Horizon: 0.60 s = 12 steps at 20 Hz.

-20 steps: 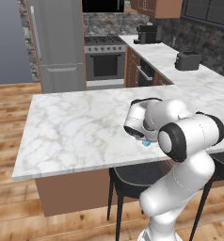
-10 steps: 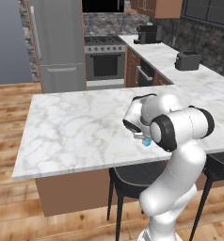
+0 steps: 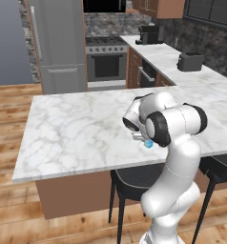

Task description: Stack the yogurt containers by placing the smaller containers on top of the larger containers.

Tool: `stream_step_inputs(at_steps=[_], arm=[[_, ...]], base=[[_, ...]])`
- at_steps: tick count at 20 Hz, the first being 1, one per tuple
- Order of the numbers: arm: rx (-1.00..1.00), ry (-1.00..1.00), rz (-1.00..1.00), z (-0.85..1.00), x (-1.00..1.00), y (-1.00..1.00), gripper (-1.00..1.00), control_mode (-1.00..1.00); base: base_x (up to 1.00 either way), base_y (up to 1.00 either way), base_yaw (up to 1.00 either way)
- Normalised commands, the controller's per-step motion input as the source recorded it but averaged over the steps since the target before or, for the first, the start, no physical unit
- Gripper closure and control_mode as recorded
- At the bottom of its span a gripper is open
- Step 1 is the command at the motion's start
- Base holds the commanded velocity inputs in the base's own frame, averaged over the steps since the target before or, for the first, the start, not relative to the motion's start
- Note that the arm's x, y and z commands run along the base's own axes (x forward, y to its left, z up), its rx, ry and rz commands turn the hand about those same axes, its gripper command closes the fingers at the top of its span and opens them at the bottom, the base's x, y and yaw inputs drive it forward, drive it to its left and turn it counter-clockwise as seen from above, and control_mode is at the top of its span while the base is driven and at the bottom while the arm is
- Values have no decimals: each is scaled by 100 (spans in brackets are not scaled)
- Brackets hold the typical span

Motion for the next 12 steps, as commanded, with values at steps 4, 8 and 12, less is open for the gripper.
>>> stream_step_inputs(at_steps=[4,8,12], arm=[[0,4,0,-17,18,0,-100,-100],[0,2,0,-22,15,0,-100,-100],[0,0,0,-22,13,0,-100,-100]], base=[[0,0,0],[0,0,0],[0,0,0]])
